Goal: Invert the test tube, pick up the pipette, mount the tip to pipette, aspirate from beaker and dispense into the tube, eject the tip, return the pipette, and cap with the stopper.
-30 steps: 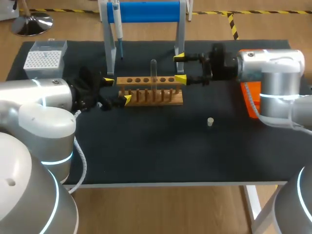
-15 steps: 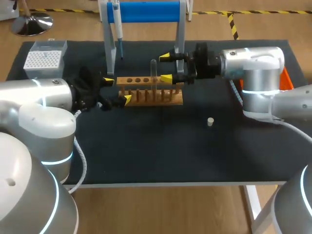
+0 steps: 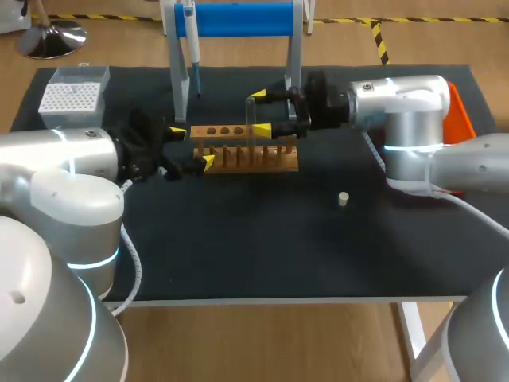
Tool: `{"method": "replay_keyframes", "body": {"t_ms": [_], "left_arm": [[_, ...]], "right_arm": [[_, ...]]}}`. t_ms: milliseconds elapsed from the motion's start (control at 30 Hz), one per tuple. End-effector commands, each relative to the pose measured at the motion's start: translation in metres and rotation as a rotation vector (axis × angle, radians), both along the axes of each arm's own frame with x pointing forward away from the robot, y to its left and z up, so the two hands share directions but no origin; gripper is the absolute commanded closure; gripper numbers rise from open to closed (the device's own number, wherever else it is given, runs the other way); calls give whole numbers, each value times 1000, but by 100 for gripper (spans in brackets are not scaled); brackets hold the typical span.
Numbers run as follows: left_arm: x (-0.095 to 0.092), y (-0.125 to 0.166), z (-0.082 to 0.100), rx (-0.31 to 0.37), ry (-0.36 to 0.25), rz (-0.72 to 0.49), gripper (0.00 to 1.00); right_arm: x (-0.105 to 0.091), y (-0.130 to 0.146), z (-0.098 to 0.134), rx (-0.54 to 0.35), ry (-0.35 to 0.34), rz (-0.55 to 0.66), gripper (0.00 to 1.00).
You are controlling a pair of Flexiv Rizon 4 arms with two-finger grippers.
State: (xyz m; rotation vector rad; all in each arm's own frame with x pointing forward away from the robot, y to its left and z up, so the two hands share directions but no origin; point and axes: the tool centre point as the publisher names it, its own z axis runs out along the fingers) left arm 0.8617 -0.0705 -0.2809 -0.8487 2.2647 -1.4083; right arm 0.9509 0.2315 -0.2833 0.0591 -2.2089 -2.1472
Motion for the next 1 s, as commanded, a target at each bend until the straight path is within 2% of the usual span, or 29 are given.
{"method": "replay_keyframes", "body": {"t_ms": [33,567,633,667,767,800,833,933,1000], "left_arm": [[0,0,1,2,4,-1,0],[0,0,1,2,4,-1,0],[0,0,1,2,4,-1,0],[0,0,1,2,4,-1,0],[0,0,1,2,4,-1,0],[0,0,1,2,4,-1,0],[0,0,1,2,4,-1,0],[0,0,1,2,4,-1,0],[0,0,1,2,4,-1,0]], "right_arm": [[6,8,-4,3,5,8,0],[4,20,-9,-2,12,-3,0],[4,20,-9,-1,14,-4,2],[4,21,-9,0,16,-5,5],[4,21,-9,2,17,-4,21],[4,21,-9,3,18,-3,32],[4,22,-8,4,18,-2,49],[4,22,-8,5,19,0,64],[4,22,-8,6,20,-1,66]]}}
